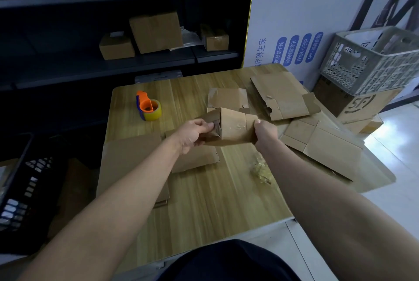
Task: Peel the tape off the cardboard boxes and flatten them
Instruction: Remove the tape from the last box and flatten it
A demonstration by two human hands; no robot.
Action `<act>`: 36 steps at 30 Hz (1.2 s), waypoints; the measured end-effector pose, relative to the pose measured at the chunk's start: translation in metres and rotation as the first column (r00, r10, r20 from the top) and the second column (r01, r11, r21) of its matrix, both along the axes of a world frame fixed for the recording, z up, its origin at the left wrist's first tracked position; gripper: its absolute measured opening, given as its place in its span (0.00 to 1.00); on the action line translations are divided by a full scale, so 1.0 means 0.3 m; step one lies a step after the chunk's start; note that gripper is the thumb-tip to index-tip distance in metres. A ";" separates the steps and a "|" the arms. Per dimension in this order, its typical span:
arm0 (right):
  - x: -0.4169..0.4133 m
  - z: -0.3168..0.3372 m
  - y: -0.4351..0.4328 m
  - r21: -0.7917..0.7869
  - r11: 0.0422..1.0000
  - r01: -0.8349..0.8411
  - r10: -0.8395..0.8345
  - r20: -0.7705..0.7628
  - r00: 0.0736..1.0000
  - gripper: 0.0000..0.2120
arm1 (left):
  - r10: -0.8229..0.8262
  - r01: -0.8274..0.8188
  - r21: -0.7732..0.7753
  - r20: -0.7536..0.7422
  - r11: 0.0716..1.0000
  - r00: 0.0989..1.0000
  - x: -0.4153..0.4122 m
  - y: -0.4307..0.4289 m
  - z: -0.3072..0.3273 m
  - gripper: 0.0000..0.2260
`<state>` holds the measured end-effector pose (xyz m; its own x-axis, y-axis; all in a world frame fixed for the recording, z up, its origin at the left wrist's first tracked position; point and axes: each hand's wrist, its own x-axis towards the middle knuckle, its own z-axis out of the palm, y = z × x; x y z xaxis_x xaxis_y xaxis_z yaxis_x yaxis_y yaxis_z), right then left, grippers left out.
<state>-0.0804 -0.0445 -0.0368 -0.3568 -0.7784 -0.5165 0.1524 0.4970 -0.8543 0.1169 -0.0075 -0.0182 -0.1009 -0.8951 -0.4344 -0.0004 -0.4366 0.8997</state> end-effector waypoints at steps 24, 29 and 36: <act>0.085 0.036 -0.016 0.074 0.470 -0.879 0.448 -0.878 0.166 0.49 | 0.287 -0.200 -0.273 0.332 0.941 0.899 -0.056 -0.066 -0.037 0.09; 0.088 0.052 -0.025 -0.048 0.490 -0.870 0.404 -0.872 0.276 0.46 | 0.353 -0.072 -0.493 0.506 0.867 0.787 -0.060 -0.080 -0.032 0.08; 0.002 0.033 -0.027 -0.057 0.516 -0.855 0.501 -0.790 0.355 0.48 | 0.454 -0.283 -0.377 0.519 0.882 0.724 0.177 -0.110 -0.055 0.10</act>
<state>-0.0798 -0.0527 -0.0269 0.3428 -0.9393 0.0104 -0.6946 -0.2609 -0.6704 0.1699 -0.0404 -0.0347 0.4531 -0.8902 -0.0483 -0.4425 -0.2716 0.8546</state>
